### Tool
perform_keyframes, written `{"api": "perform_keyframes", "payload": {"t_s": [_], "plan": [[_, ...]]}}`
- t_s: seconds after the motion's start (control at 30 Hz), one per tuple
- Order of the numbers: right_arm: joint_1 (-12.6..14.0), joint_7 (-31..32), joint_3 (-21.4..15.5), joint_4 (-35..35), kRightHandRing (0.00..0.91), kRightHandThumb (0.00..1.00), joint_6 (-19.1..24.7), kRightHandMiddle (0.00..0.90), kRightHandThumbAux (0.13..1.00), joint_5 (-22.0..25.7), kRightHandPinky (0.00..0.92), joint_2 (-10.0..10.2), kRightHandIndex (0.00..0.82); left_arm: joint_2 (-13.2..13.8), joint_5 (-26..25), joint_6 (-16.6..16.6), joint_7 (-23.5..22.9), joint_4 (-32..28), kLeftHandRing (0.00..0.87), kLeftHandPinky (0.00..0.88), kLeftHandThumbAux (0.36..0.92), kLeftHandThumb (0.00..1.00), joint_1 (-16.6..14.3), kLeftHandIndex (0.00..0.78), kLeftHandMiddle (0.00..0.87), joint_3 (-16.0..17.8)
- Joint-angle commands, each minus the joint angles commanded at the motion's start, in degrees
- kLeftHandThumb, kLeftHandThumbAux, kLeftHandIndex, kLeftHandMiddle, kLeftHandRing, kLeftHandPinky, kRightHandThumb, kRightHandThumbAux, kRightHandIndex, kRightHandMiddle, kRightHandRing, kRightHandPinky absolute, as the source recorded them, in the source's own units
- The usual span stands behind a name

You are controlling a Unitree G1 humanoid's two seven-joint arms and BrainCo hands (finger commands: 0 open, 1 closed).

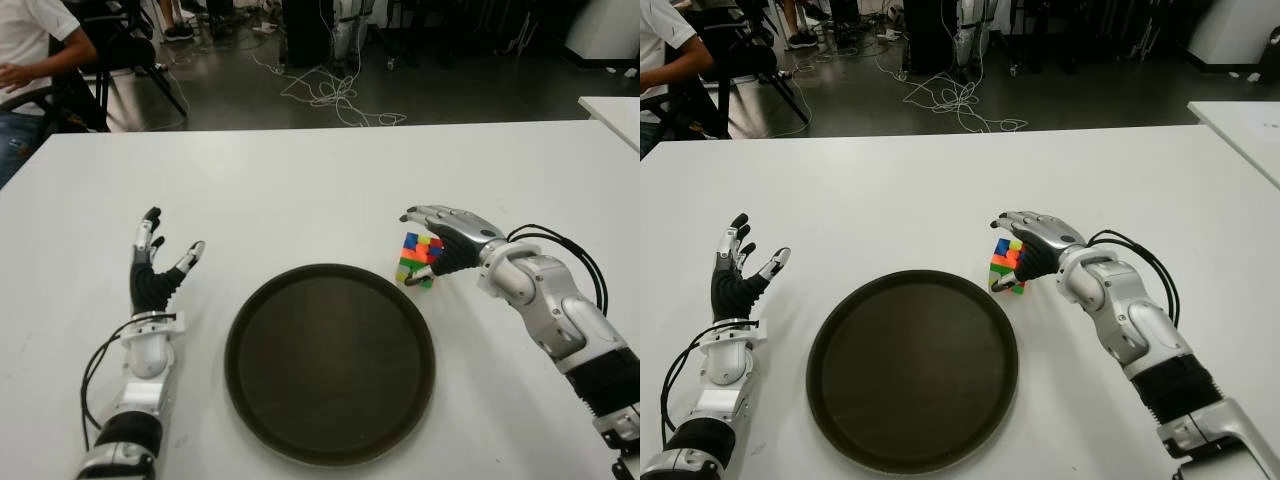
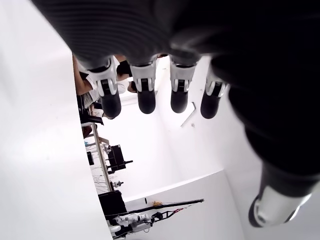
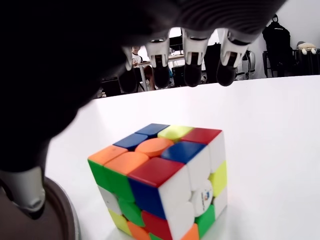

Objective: Pick up the Rubik's Cube and put it in the plate

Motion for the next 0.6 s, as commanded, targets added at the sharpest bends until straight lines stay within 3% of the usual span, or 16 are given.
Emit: {"api": "perform_keyframes", "payload": {"t_s": [0.6], "plan": [[0.6,-1.6,1.0,1.6,0.000,0.000,-0.7,0.000,0.605,-0.2,0.000,-0.1,0.000,0.3,0.9,-0.3,0.6,-0.4,0.021,0.022,0.679,0.277,0.2,0.008,0.039,-0.2]]}}
